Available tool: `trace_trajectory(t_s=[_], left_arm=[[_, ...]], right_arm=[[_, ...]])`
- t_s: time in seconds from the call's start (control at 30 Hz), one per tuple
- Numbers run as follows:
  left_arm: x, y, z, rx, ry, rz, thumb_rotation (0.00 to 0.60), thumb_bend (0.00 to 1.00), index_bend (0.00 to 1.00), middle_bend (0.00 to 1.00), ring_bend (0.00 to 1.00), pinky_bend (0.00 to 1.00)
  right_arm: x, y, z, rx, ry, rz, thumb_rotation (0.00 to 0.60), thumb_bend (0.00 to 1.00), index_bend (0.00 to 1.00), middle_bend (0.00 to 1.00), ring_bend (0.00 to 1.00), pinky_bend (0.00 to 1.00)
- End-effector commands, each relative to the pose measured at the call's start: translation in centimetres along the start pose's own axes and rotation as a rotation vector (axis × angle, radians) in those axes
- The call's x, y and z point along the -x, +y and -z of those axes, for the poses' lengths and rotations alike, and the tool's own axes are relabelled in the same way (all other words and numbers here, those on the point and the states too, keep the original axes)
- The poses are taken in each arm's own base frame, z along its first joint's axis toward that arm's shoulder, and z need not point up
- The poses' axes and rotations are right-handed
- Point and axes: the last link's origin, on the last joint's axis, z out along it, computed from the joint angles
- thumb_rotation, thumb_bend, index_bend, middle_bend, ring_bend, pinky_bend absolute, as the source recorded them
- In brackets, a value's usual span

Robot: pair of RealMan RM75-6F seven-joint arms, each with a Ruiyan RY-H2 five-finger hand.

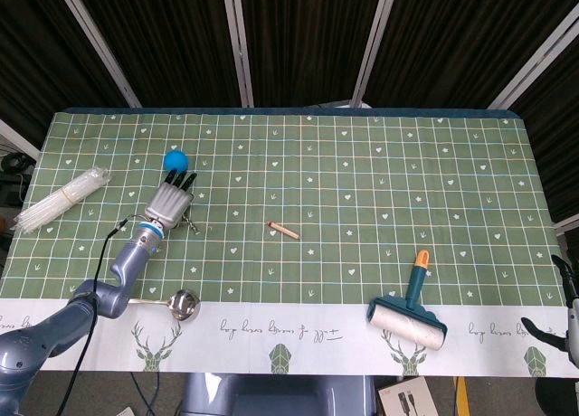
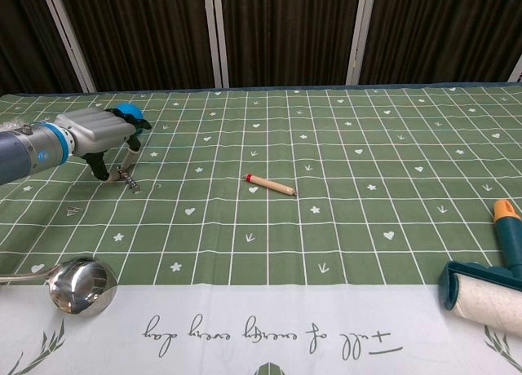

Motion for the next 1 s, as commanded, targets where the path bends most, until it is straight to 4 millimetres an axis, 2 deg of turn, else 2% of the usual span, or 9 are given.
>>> trace_trajectory(t_s=[0.03, 0.37, 0.63, 0.77, 0.87, 1.0], left_arm=[[0.0, -0.1, 0.1, 0.002, 0.0, -0.005, 0.6, 0.31, 0.55, 0.0, 0.0, 0.0], [-0.1, -0.6, 0.7, 0.004, 0.008, -0.014, 0.6, 0.34, 0.62, 0.0, 0.0, 0.0], [-2.6, -1.4, 1.3, 0.031, 0.11, -0.124, 0.6, 0.35, 0.63, 0.0, 0.0, 0.0], [-4.5, -1.9, 2.1, 0.066, 0.212, -0.284, 0.6, 0.35, 0.63, 0.0, 0.0, 0.0], [-5.6, -2.3, 3.0, 0.111, 0.295, -0.473, 0.6, 0.35, 0.63, 0.0, 0.0, 0.0], [-6.1, -2.7, 4.3, 0.175, 0.367, -0.679, 0.6, 0.35, 0.62, 0.0, 0.0, 0.0]], right_arm=[[0.0, 0.0, 0.0, 0.001, 0.0, 0.001, 0.6, 0.0, 0.07, 0.0, 0.0, 0.08], [0.1, -0.1, 0.0, 0.0, 0.0, 0.005, 0.6, 0.0, 0.07, 0.0, 0.0, 0.08], [0.1, -0.1, 0.0, 0.001, 0.002, 0.009, 0.6, 0.0, 0.07, 0.0, 0.0, 0.08], [0.1, -0.1, 0.0, 0.003, 0.002, 0.007, 0.6, 0.0, 0.07, 0.0, 0.0, 0.08], [0.1, -0.1, 0.0, 0.003, 0.002, 0.006, 0.6, 0.0, 0.07, 0.0, 0.0, 0.08], [0.1, -0.1, 0.0, 0.004, 0.0, 0.002, 0.6, 0.0, 0.07, 0.0, 0.0, 0.08]])
